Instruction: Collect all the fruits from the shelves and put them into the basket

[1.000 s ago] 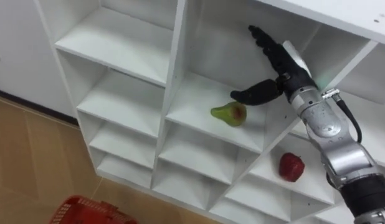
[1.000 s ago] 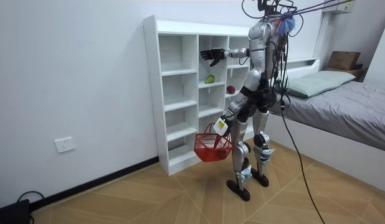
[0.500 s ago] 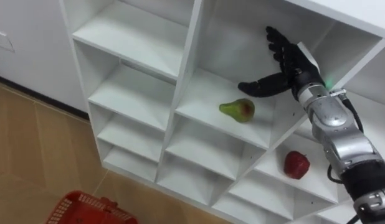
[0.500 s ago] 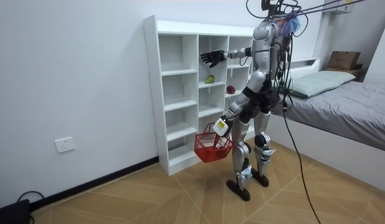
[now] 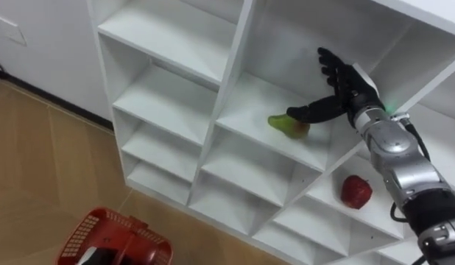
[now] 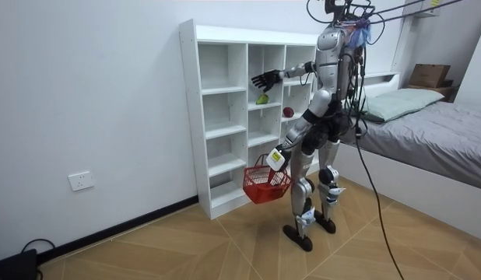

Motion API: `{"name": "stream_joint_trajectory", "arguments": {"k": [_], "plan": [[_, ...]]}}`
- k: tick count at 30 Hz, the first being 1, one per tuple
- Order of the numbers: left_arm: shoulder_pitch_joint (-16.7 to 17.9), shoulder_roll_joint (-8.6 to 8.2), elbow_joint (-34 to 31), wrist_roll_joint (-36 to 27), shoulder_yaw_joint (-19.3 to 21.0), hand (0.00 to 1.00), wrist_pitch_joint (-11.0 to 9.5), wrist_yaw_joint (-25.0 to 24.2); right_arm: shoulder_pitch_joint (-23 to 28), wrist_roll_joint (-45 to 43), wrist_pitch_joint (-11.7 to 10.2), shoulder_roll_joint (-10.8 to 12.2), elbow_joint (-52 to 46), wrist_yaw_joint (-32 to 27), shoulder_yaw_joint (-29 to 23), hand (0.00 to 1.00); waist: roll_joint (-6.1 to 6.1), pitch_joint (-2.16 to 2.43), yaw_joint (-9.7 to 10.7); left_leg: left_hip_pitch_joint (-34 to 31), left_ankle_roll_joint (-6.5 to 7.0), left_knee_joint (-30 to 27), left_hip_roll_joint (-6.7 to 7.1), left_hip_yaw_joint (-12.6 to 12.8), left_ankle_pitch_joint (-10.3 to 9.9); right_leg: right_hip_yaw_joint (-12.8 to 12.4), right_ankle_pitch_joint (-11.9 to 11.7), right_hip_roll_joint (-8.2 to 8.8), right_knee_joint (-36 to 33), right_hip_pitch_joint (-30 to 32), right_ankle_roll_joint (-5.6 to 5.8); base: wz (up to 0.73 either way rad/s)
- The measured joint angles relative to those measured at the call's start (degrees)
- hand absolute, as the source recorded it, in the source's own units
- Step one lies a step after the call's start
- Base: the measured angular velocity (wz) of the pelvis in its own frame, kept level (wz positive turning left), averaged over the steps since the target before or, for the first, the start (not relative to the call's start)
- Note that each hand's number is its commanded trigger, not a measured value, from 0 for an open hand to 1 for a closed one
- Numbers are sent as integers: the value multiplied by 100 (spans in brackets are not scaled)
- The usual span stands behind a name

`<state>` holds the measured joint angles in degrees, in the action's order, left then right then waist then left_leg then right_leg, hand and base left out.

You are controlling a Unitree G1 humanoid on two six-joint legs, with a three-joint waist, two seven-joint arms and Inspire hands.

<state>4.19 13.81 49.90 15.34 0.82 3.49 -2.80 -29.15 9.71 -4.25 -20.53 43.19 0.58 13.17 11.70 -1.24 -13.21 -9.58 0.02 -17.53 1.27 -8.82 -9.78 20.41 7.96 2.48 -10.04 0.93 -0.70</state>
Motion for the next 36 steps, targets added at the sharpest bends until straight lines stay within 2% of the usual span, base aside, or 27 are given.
{"name": "stream_joint_trajectory", "arguments": {"k": [2, 3, 7, 9, 16, 20, 27, 33, 36], "plan": [[-58, 12, 92, -3, -99, 100, -7, 2, -56, -19, -6, 1, 170, 0, 98, 0, -27, -21, -3, -115, -2, -2, 1, -5, 38, 10, -44, 0, 2, 117, -5, 0], [-94, 12, 116, -2, -197, 100, -7, 8, -130, -119, -7, 6, 328, 2, 172, 0, -79, -60, -2, -186, 1, -25, 5, -20, 57, 18, -72, 0, 2, 169, -9, 0], [-241, 9, 182, -2, -551, 100, -17, 5, -282, -369, -2, 13, 635, 3, 242, 0, -226, -155, -25, -342, 16, -11, 50, -63, 144, 12, -92, 41, -76, 365, 0, 4], [-259, 17, 185, -2, -555, 100, -17, 10, -281, -399, -19, 27, 678, -11, 244, 0, -261, -150, -39, -423, 14, 14, 52, -62, 180, 7, -108, 45, -81, 465, -7, 0], [-378, -64, 193, -12, -677, 100, -25, 111, -293, -401, -116, 40, 695, -36, 245, 0, -221, -103, -57, -477, 18, 100, 44, 7, 271, -37, -112, 63, -91, 583, -14, -3], [-417, -101, 194, -14, -678, 100, -106, 117, -297, -398, -117, 40, 736, -36, 244, 0, -216, -83, -112, -478, 24, 106, 37, 56, 275, -82, -113, 74, -128, 625, -12, -5], [-416, -139, 197, -15, -680, 100, -106, 114, -332, -402, -118, 39, 786, -36, 244, 0, -291, -27, -118, -531, 33, 99, 43, 62, 287, -75, -112, 89, -169, 685, -12, 0], [-417, -141, 204, -177, -802, 100, -106, 135, -342, -468, -155, 39, 866, -48, 246, 0, -309, -28, -125, -526, 36, 123, 43, 78, 295, -53, -112, 105, -176, 691, -12, 0], [-444, -142, 301, -239, -894, 100, -117, 146, -357, -503, -220, 39, 946, -75, 250, 8, -316, -33, -128, -527, 40, 130, 47, 78, 297, -37, -111, 115, -177, 691, -11, 0]]}}
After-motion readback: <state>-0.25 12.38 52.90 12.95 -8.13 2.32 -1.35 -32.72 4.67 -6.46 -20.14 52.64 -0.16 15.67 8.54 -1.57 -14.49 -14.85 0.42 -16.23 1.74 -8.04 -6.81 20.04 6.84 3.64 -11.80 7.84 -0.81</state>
